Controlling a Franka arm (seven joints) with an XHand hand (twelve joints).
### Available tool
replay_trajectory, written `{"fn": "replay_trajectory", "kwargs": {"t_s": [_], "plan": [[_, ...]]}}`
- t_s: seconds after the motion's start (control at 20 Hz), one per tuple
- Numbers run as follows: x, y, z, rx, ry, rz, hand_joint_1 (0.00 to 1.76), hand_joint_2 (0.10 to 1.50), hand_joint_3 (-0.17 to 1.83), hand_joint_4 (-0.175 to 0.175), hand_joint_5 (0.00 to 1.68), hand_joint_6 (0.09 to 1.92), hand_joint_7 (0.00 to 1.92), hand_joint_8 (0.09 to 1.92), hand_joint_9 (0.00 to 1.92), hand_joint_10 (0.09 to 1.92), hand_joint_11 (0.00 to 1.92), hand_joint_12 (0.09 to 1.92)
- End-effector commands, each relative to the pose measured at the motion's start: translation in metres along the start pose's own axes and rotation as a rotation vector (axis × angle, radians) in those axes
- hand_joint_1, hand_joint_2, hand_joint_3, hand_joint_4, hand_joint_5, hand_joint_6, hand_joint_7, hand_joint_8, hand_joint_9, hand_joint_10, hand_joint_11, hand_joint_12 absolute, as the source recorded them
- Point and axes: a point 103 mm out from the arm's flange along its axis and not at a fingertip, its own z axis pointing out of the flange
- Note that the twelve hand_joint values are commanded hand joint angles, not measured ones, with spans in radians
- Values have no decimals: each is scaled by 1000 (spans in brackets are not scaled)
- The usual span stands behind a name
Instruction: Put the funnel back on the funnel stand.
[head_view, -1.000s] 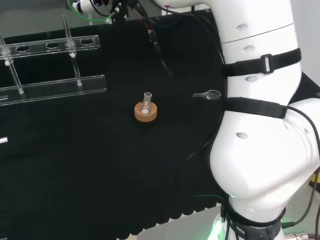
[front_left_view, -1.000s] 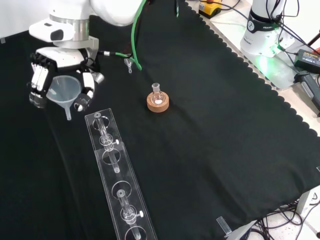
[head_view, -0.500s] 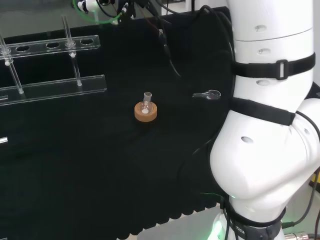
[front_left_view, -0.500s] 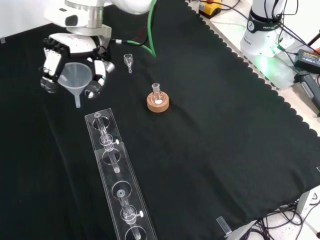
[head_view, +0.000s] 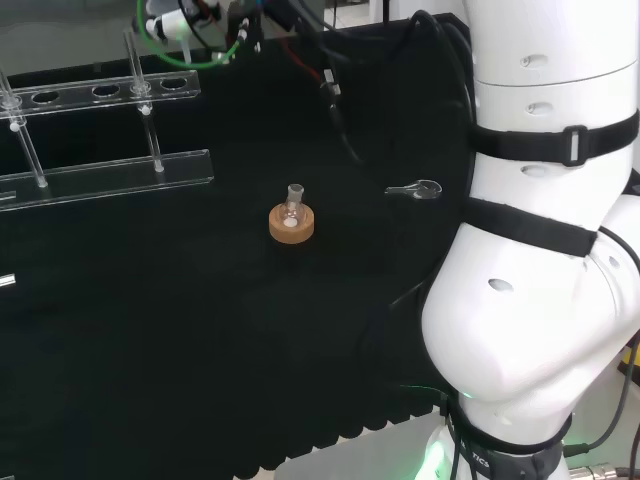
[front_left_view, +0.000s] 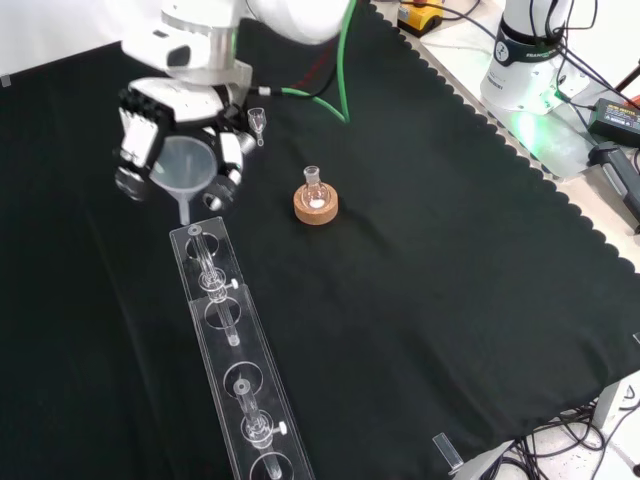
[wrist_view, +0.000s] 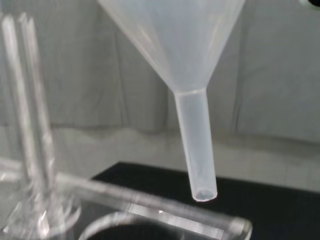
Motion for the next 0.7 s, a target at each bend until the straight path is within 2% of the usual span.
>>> {"fn": "replay_trajectory", "kwargs": {"t_s": [0.05,0.15,0.4,0.7], "plan": [[20,-6,20,38,24,1,1244,546,708,-175,1607,87,1693,520,1920,536,1920,640],[12,-10,21,24,34,9,1244,546,708,-175,1608,87,1694,519,1920,536,1920,640],[13,-5,26,38,25,23,1244,545,709,-175,1608,87,1694,518,1920,536,1920,640],[2,-6,27,42,34,23,1244,544,710,-175,1609,87,1695,517,1920,536,1920,639]]}}
